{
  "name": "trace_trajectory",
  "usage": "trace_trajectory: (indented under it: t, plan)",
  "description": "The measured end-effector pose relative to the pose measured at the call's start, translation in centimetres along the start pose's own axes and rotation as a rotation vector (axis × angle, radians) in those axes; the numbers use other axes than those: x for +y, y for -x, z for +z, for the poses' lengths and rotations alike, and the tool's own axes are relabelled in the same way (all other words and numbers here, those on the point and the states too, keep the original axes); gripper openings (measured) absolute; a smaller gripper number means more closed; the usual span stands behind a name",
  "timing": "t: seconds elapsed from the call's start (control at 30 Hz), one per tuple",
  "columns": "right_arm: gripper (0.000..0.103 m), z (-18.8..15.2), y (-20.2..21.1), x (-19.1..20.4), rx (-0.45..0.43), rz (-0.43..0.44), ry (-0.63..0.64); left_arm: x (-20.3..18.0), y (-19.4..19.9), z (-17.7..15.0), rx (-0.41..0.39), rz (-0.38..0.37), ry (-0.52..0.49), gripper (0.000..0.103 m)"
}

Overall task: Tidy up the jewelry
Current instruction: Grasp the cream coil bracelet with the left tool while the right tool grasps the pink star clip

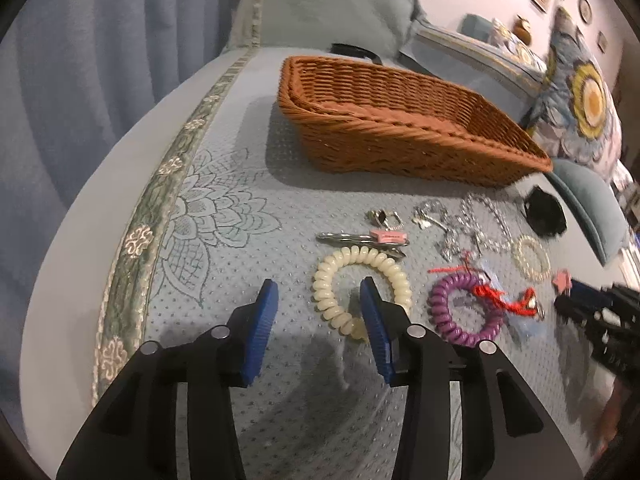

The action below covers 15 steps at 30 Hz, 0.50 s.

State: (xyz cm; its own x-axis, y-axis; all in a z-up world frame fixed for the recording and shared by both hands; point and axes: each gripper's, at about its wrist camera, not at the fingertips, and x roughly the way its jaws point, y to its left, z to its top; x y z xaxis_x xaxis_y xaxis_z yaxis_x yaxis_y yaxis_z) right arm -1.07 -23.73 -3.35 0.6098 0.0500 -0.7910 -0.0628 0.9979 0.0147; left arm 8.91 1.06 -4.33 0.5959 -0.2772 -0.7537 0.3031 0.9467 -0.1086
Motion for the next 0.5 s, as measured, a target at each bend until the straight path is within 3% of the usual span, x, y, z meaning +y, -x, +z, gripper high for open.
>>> trace_trajectory:
  t: [0.3, 0.43, 0.5]
  plan:
    - [0.025, 0.1, -0.2, -0.7, -0.006, 0.03, -0.058, 0.1, 0.2, -0.2, 0.004, -0.055, -0.016, 0.042]
    - [0.025, 0.3, -0.4, -1.0, -0.013, 0.049, -0.118, -0.9, -0.2, -0.4, -0.003, -0.008, -0.046, 0.042]
    - [0.025, 0.4, -0.6, -0.8, -0.024, 0.036, -0.119, -1.7, -0.2, -0.5, -0.005, 0.045, -0.074, 0.033]
